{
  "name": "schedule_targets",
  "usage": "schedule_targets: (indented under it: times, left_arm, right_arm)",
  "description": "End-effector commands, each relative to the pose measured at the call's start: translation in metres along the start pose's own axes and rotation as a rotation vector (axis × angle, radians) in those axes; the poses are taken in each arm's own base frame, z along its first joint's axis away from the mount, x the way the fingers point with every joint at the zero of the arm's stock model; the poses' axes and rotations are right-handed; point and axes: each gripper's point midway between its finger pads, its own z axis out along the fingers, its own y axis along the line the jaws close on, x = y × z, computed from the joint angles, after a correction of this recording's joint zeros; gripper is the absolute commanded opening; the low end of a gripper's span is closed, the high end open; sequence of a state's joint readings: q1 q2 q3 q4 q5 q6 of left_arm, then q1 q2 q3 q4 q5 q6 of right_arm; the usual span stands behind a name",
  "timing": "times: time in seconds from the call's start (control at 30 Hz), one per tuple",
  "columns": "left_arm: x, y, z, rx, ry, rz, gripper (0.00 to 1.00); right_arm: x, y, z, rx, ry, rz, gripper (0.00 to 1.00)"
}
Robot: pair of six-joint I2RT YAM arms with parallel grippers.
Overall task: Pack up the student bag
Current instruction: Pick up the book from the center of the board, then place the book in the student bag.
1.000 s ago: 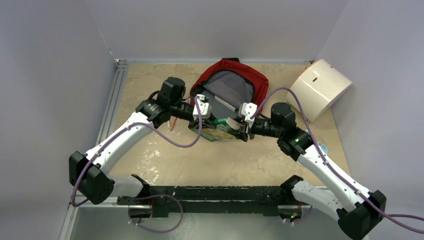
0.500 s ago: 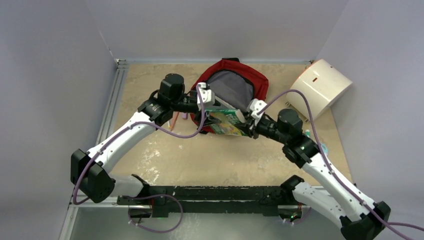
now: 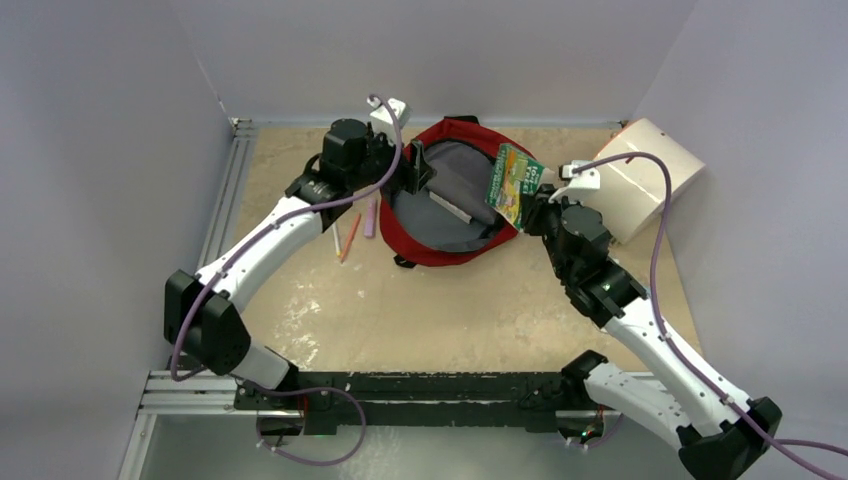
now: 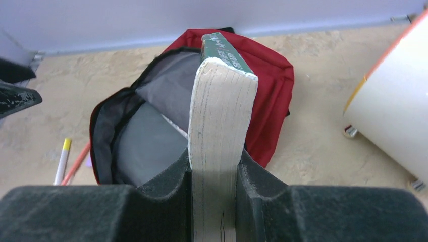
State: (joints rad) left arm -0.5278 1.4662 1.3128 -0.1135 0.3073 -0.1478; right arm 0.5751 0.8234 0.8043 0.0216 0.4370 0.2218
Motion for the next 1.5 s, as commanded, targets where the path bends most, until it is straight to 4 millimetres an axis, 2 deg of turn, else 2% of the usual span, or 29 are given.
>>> schedule_targets:
  times: [0.0, 0.1, 0.2, 0.43, 0.73, 0.97, 1.23, 1.47]
  left_arm:
    - [-0.021, 0.028, 0.008, -0.192, -0.043, -0.306, 0.75]
    - [-0.013, 0.031, 0.017, -0.205, -0.045, -0.482, 0.74]
    - [-0.003, 0.032, 0.027, -0.213, -0.039, -0.613, 0.70]
    - [0.025, 0.037, 0.055, -0.247, 0.014, -0.878, 0.68]
    - [0.061, 0.067, 0.088, -0.327, 0.020, -0.917, 0.72]
    - [0.083, 0.081, 0.103, -0.348, 0.037, -0.945, 0.73]
    - [0.090, 0.096, 0.128, -0.306, -0.027, -0.988, 0.73]
    - [0.108, 0.112, 0.144, -0.351, -0.025, -0.987, 0.73]
  right_arm:
    - [-0.063, -0.006, -0.002, 0.114, -0.166, 0.305, 0.00]
    - [-0.058, -0.003, 0.001, 0.110, -0.157, 0.383, 0.00]
    - [-0.054, -0.001, 0.001, 0.106, -0.153, 0.433, 0.00]
    - [-0.050, 0.003, 0.001, 0.082, -0.144, 0.468, 0.00]
    - [-0.047, 0.004, 0.002, 0.076, -0.139, 0.472, 0.00]
    - [-0.042, 0.004, 0.003, 0.079, -0.130, 0.466, 0.00]
    - [-0.046, -0.001, -0.002, 0.091, -0.149, 0.472, 0.00]
    - [-0.047, -0.005, -0.006, 0.106, -0.155, 0.479, 0.00]
